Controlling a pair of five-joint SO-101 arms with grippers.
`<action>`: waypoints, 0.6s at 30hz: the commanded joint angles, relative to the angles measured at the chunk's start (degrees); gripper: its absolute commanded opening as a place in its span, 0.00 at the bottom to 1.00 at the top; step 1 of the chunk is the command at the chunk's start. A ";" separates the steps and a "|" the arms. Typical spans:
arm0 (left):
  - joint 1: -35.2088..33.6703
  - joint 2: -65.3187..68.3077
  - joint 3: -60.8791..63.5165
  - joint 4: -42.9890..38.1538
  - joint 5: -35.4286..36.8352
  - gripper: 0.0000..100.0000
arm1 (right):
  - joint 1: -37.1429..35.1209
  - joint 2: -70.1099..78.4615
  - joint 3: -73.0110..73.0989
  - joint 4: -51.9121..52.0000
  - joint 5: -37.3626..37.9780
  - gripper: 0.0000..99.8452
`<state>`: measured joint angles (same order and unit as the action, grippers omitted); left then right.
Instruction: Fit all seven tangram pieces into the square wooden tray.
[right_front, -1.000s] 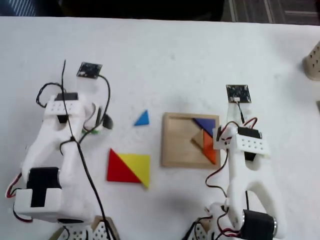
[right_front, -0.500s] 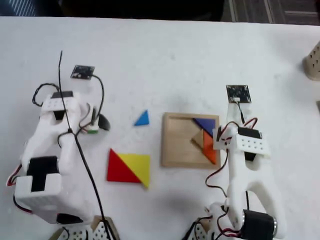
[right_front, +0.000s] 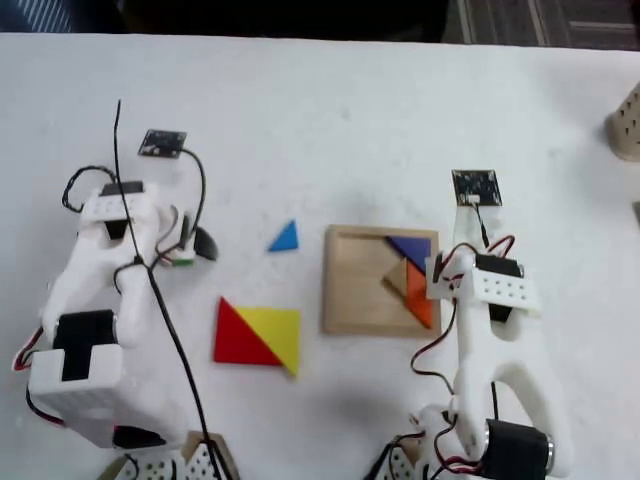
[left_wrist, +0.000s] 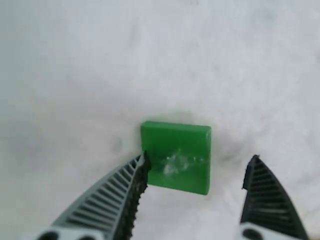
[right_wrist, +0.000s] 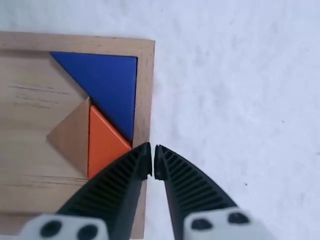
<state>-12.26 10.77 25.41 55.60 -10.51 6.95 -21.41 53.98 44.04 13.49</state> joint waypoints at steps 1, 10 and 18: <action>-0.40 0.31 -2.02 0.35 -0.26 0.31 | -0.57 -2.07 -0.26 -0.92 0.70 0.02; -0.31 0.40 -2.02 0.53 -0.26 0.31 | -0.48 -2.15 -0.26 -0.92 0.70 0.02; -1.45 5.85 -7.65 5.19 -0.09 0.31 | -0.48 -2.15 -0.26 -0.75 0.70 0.02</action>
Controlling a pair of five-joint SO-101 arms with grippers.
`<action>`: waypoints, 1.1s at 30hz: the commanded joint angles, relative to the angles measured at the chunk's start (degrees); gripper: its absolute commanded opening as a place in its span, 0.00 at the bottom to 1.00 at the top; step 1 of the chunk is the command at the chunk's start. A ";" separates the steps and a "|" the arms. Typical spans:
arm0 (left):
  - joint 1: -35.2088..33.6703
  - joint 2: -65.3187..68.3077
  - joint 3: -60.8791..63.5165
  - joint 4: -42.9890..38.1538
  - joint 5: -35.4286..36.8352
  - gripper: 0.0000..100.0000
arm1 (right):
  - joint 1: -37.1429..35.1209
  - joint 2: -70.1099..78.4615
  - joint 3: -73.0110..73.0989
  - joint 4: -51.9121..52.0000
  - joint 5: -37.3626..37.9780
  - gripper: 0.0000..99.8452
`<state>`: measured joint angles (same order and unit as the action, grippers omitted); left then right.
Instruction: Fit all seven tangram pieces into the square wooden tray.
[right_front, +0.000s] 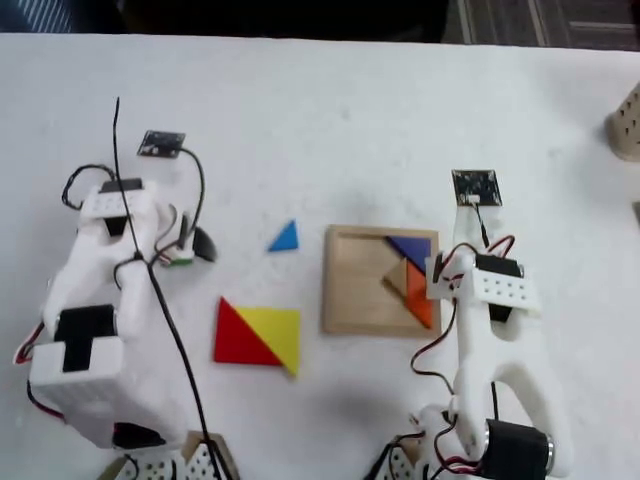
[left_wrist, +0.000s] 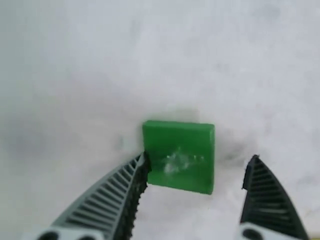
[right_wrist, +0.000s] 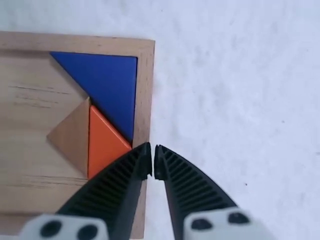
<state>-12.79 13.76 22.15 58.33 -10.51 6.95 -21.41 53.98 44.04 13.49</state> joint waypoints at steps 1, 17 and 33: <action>-1.19 4.62 -6.42 3.78 -0.09 0.31 | -0.40 -2.15 -0.26 -0.75 0.70 0.02; -0.57 10.86 -13.89 9.41 -6.33 0.10 | 0.84 -2.15 -0.18 -0.48 0.70 0.02; -0.66 7.69 -13.63 9.49 -7.21 0.02 | 0.66 -2.07 -0.18 -0.66 0.70 0.02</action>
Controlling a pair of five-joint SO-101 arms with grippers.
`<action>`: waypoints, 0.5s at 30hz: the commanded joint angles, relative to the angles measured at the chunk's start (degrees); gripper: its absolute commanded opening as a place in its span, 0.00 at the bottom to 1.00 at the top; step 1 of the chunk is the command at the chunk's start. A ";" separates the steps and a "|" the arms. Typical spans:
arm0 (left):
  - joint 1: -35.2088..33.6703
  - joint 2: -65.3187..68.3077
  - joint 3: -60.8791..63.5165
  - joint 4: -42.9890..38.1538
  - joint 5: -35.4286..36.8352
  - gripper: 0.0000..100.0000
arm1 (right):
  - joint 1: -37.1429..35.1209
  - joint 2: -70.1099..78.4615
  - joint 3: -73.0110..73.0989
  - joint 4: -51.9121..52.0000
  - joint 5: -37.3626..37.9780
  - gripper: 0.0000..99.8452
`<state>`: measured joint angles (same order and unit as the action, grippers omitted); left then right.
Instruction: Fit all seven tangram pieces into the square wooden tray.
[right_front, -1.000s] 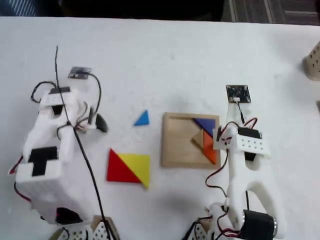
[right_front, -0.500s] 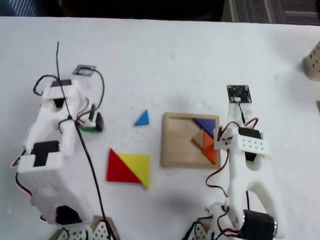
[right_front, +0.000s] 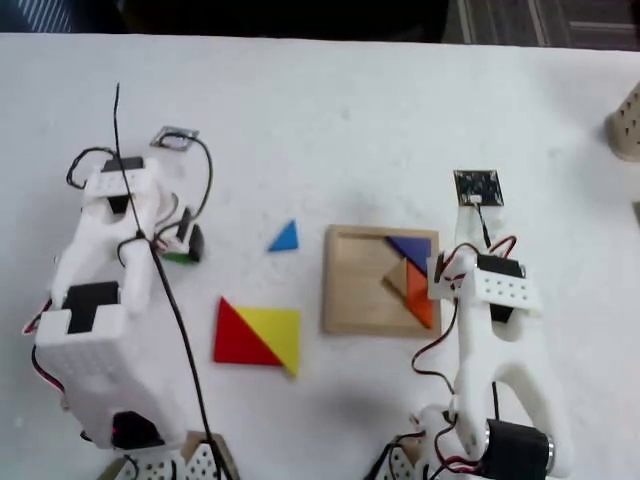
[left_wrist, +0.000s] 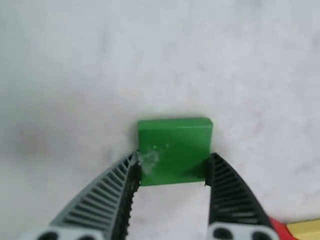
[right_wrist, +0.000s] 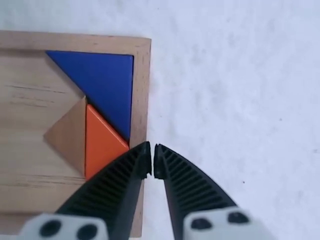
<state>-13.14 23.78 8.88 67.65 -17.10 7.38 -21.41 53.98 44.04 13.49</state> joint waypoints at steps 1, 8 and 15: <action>-0.22 -3.91 0.44 0.18 -0.62 0.02 | 0.22 -2.07 -0.18 -0.66 0.70 0.02; 1.98 -16.57 9.58 -0.26 -0.62 0.03 | 0.22 -2.07 -0.18 -0.84 0.70 0.02; 4.00 -20.35 13.36 -2.55 -0.62 0.03 | 0.13 -2.07 -0.18 -0.84 0.70 0.02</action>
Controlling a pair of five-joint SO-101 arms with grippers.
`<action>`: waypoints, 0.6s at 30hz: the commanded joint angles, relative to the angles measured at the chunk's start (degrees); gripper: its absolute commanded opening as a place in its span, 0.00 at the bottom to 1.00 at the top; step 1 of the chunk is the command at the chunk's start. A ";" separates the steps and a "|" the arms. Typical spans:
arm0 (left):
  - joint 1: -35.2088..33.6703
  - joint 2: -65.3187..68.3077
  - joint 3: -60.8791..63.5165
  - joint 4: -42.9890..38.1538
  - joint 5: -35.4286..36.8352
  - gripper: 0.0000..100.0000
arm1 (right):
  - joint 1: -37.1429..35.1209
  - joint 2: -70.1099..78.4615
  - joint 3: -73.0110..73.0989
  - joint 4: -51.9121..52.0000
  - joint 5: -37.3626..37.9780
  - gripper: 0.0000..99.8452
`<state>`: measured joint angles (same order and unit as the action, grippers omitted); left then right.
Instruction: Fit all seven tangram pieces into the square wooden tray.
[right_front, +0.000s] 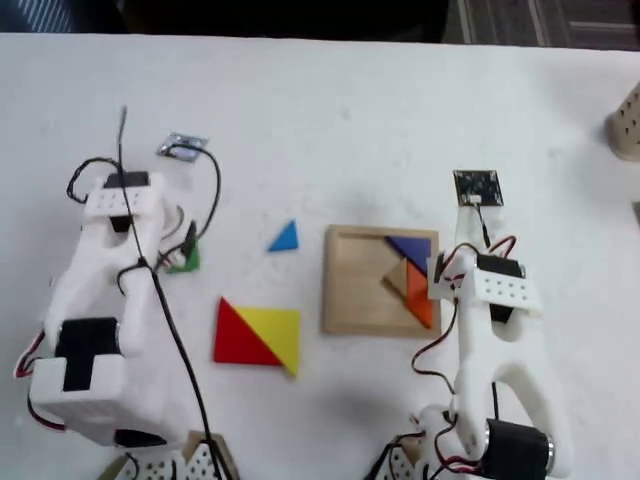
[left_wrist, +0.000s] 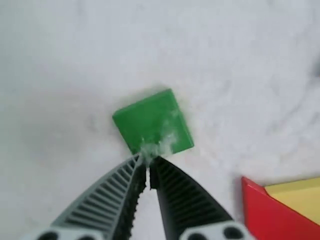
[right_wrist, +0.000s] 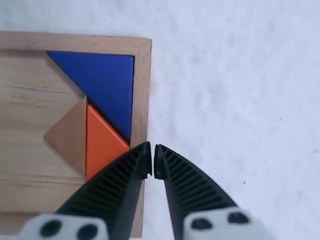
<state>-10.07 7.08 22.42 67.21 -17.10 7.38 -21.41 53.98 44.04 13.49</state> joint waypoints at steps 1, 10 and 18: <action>0.84 -3.65 -0.18 -2.64 -0.62 0.03 | 0.13 -2.07 0.00 -0.84 0.70 0.02; -0.66 -3.74 -0.18 -3.08 0.18 0.09 | 0.13 -2.07 0.26 -0.92 0.70 0.02; -2.42 -3.30 3.96 -6.24 8.09 0.31 | 0.13 -2.07 0.26 -0.92 0.70 0.02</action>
<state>-11.47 6.55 24.62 64.48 -11.21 7.38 -21.41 54.68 44.04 13.49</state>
